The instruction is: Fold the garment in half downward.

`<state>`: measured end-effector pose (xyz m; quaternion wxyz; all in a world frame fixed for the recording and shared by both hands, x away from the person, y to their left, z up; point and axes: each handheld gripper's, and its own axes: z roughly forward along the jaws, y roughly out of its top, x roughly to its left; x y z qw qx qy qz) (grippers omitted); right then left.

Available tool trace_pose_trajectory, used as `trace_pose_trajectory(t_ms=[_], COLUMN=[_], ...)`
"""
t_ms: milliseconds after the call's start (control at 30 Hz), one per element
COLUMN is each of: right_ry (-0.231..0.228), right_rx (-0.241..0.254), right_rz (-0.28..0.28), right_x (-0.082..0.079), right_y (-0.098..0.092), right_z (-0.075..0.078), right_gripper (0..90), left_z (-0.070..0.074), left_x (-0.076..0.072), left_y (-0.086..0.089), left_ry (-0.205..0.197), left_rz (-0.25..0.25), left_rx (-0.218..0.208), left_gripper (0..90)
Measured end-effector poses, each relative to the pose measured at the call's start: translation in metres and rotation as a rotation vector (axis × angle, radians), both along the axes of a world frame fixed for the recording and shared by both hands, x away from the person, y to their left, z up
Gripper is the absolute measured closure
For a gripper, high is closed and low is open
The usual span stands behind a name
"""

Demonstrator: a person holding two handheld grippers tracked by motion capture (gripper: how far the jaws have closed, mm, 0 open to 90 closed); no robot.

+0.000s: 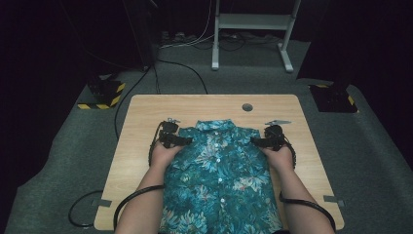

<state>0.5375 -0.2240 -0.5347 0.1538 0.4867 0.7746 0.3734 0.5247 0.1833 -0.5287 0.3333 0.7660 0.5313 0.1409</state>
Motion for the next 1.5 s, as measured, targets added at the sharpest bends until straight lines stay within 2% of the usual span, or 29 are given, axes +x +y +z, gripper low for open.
trace_pose_trajectory(t_ms=[100, 167, 233, 467, 567, 600, 733, 833, 1000, 1067, 1133, 1300, 1400, 1500], right_ry=[-0.005, 0.000, -0.004, -0.018, -0.012, -0.008, -0.011, -0.008, 0.004, 0.007, 0.007, 0.011, -0.002, -0.021], right_rx=[-0.028, -0.024, -0.036, -0.079, -0.084, -0.085, -0.094, -0.097, -0.092, -0.099, -0.108, -0.107, -0.099, -0.091], right_rz=[0.009, 0.023, 0.025, 0.016, 0.008, 0.005, -0.010, 0.000, 0.009, 0.013, 0.016, 0.015, 0.006, -0.006], right_x=[0.001, 0.002, 0.002, 0.002, 0.003, 0.003, 0.002, 0.001, 0.004, 0.004, 0.004, 0.002, -0.001, -0.003], right_y=[0.006, 0.010, 0.014, 0.021, 0.022, 0.022, 0.022, 0.025, 0.029, 0.031, 0.032, 0.034, 0.036, 0.036], right_z=[0.001, 0.002, 0.002, 0.003, 0.003, 0.004, 0.004, 0.005, 0.006, 0.006, 0.007, 0.007, 0.006, 0.006], right_gripper=[31.2, 35.7, 36.6, 44.7, 47.6, 51.5, 58.4, 58.5, 58.6, 60.6, 65.7, 85.2, 86.8, 86.8], left_z=[0.000, 0.000, 0.000, -0.001, -0.001, -0.001, 0.000, 0.001, 0.002, 0.004, 0.005, 0.004, 0.003, 0.005], left_x=[-0.001, -0.001, -0.002, -0.004, -0.004, -0.004, -0.008, -0.009, -0.007, -0.007, -0.007, -0.008, -0.012, -0.015], left_y=[-0.002, -0.004, -0.004, -0.009, -0.015, -0.016, -0.020, -0.022, -0.022, -0.023, -0.022, -0.021, -0.022, -0.022], left_ry=[-0.011, -0.018, -0.024, -0.061, -0.067, -0.063, -0.065, -0.059, -0.047, -0.036, -0.028, -0.014, -0.019, -0.046], left_rz=[0.001, -0.001, 0.000, 0.013, 0.008, 0.011, 0.020, 0.027, 0.056, 0.057, 0.057, 0.071, 0.092, 0.105], left_rx=[0.033, 0.056, 0.074, 0.105, 0.116, 0.119, 0.120, 0.120, 0.117, 0.121, 0.120, 0.068, 0.047, 0.029], left_gripper=[18.5, 21.3, 24.5, 33.5, 37.0, 37.5, 46.6, 53.5, 58.9, 60.4, 66.2, 84.0, 87.4, 87.8])
